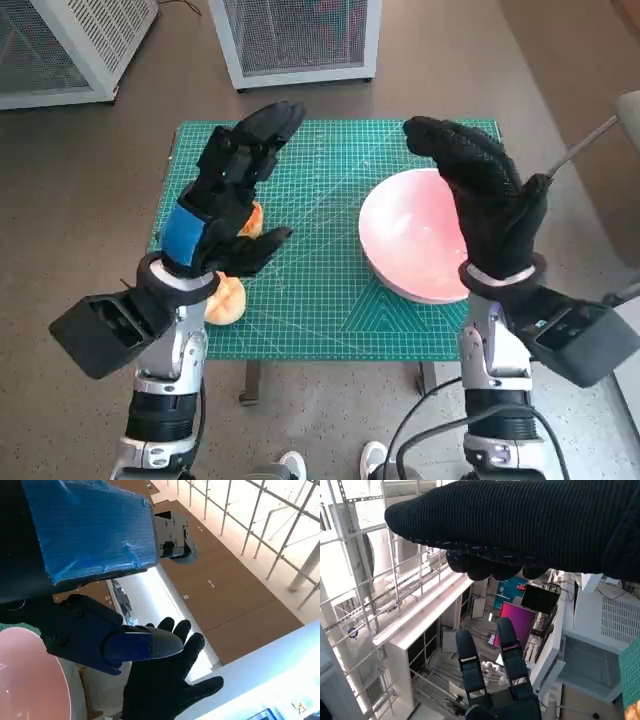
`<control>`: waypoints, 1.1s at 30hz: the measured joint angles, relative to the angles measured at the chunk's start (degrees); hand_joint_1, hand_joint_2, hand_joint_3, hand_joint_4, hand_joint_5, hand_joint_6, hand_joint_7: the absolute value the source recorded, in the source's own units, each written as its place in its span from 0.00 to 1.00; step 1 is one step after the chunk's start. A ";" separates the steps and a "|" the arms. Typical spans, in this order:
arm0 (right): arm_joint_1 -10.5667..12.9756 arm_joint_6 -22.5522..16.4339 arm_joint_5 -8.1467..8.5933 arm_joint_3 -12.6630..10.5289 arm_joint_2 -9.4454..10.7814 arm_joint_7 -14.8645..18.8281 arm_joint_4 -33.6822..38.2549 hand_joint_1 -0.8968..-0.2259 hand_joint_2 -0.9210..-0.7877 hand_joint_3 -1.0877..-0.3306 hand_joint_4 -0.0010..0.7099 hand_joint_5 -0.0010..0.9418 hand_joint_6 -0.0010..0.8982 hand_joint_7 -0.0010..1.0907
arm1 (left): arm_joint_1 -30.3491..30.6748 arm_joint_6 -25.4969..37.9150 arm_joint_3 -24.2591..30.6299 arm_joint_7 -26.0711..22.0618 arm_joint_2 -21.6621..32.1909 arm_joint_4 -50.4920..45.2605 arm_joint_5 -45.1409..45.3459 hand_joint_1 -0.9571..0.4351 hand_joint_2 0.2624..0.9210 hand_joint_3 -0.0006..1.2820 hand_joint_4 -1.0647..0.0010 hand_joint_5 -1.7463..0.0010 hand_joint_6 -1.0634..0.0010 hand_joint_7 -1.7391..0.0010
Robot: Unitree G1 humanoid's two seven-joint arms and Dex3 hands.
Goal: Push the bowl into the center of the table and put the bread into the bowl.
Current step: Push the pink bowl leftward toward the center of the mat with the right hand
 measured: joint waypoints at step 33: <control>-7.08 -10.75 -3.49 -13.03 -10.95 -8.34 27.68 0.69 0.00 0.69 0.34 0.00 0.02 0.54 | 0.23 -0.49 -0.14 0.54 0.54 0.00 0.57 0.26 1.00 0.29 1.00 0.81 1.00 0.69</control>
